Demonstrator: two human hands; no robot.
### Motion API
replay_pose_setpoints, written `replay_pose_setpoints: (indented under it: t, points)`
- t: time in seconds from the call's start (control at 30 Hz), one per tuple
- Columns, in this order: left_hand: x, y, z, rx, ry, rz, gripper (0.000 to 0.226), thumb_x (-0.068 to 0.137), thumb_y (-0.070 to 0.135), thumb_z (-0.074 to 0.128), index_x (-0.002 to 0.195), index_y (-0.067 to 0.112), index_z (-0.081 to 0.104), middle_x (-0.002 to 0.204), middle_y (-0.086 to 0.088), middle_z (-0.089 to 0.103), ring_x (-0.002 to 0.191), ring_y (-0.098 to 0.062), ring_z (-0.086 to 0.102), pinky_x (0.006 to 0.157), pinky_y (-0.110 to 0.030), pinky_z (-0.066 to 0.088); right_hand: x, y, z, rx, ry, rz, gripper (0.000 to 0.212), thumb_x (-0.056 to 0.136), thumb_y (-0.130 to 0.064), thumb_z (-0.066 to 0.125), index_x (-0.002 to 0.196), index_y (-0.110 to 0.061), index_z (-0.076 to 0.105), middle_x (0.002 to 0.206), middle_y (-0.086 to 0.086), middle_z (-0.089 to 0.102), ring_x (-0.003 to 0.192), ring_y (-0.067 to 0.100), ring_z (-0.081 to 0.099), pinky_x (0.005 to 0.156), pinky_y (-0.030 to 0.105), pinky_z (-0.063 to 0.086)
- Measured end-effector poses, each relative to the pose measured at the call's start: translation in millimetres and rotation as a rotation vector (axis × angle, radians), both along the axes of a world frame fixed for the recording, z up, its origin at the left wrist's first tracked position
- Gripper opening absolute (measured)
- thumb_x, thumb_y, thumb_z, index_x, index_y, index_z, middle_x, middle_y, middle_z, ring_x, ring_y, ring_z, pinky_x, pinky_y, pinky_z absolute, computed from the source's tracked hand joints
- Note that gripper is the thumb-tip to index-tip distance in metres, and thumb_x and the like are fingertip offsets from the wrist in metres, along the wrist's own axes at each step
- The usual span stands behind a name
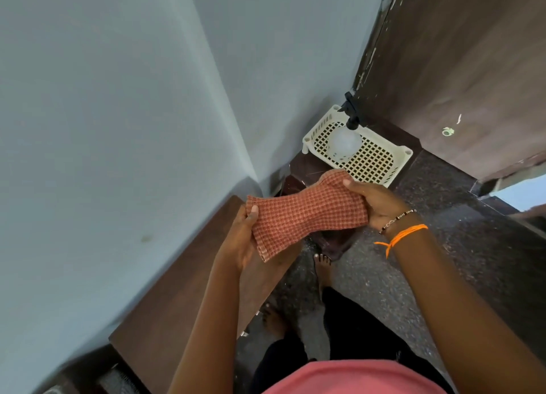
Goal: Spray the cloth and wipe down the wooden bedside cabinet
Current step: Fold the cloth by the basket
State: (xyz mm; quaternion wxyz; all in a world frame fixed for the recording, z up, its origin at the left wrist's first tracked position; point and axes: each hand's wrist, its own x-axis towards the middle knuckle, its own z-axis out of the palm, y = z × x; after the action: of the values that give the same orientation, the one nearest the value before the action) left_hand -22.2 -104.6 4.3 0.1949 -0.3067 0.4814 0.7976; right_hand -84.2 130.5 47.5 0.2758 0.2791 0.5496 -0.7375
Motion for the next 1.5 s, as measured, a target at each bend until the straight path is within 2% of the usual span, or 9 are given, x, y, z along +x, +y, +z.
replay_pose_setpoints:
  t: [0.13,0.33,0.67,0.8,0.93,1.0,1.2,1.4,1.5]
  points:
    - [-23.5,20.5,-4.1,-0.087,-0.009,-0.05,0.022,0.1,0.019,0.032,0.115,0.016,0.048,0.113,-0.009,0.058,0.105,-0.023,0.059,0.079,-0.031,0.052,-28.3,13.0,-19.7,0.542,0.214,0.012,0.023,0.087,-0.007,0.061,0.105,0.008,0.065,0.098,0.02,0.068,0.078,0.026,0.064,0.067,0.027,0.057]
    - [-60.1,59.5,1.5,-0.352,0.039,-0.286,0.037,0.1,0.023,0.03,0.136,0.024,0.027,0.128,-0.007,0.052,0.113,-0.033,0.057,0.08,-0.048,0.056,-51.9,21.4,-37.8,1.1,0.692,0.672,0.039,0.084,-0.008,0.054,0.122,-0.016,0.055,0.111,0.009,0.061,0.092,0.032,0.061,0.074,0.036,0.047]
    - [-99.9,104.1,8.8,-0.361,0.016,-0.238,0.029,0.099,0.036,0.033,0.121,0.019,0.042,0.117,-0.01,0.061,0.103,-0.027,0.063,0.081,-0.044,0.056,-46.1,-23.0,-12.6,0.759,0.808,0.742,0.058,0.085,-0.004,0.053,0.141,-0.014,0.038,0.141,0.007,0.047,0.124,0.02,0.049,0.092,0.012,0.032]
    - [-97.7,109.5,-0.5,-0.163,0.105,-0.112,0.042,0.091,0.034,0.052,0.122,0.005,0.05,0.11,-0.017,0.066,0.098,-0.027,0.066,0.082,-0.036,0.054,-54.6,-8.9,-3.3,0.39,0.551,0.705,0.065,0.088,0.002,0.047,0.145,-0.023,0.027,0.125,0.004,0.06,0.09,0.017,0.065,0.079,0.022,0.049]
    - [-100.8,118.3,-4.6,0.064,0.034,0.033,0.048,0.086,0.003,0.056,0.131,0.01,0.039,0.109,-0.012,0.061,0.089,-0.023,0.065,0.075,-0.033,0.058,-77.6,35.1,-18.4,0.167,0.263,0.052,0.031,0.086,0.007,0.045,0.107,-0.008,0.061,0.083,0.006,0.071,0.049,0.01,0.057,0.047,0.021,0.049]
    - [-105.8,121.1,-3.6,0.177,-0.039,0.066,0.051,0.088,0.0,0.051,0.134,0.013,0.036,0.109,-0.012,0.06,0.086,-0.022,0.063,0.073,-0.031,0.058,-81.3,56.2,-38.0,0.308,0.189,-0.006,0.019,0.087,-0.001,0.053,0.101,-0.013,0.058,0.092,0.008,0.063,0.065,0.011,0.056,0.058,0.023,0.046]
    - [-116.1,125.9,4.8,0.337,-0.134,0.013,0.053,0.084,0.002,0.054,0.134,0.006,0.038,0.105,-0.014,0.061,0.08,-0.022,0.069,0.069,-0.03,0.058,-75.1,64.4,-57.3,-0.301,0.123,0.062,0.031,0.079,-0.01,0.059,0.108,-0.016,0.049,0.108,0.006,0.061,0.091,0.017,0.061,0.062,0.026,0.057]
    - [-116.1,118.2,7.7,0.3,-0.188,-0.119,0.033,0.09,-0.004,0.045,0.122,0.003,0.046,0.075,-0.007,0.071,0.062,-0.016,0.069,0.056,-0.024,0.058,-93.3,73.5,-76.0,0.465,0.614,0.245,0.015,0.09,-0.004,0.056,0.087,-0.016,0.065,0.091,0.0,0.065,0.086,-0.004,0.059,0.077,0.014,0.048]
    - [-114.5,119.4,10.7,0.267,-0.162,-0.199,0.045,0.089,-0.007,0.044,0.133,0.004,0.039,0.078,-0.006,0.071,0.065,-0.015,0.069,0.058,-0.024,0.058,-107.1,76.3,-79.8,0.537,0.702,0.354,0.011,0.088,-0.012,0.056,0.092,-0.012,0.067,0.089,0.001,0.063,0.08,-0.014,0.057,0.073,0.005,0.043]
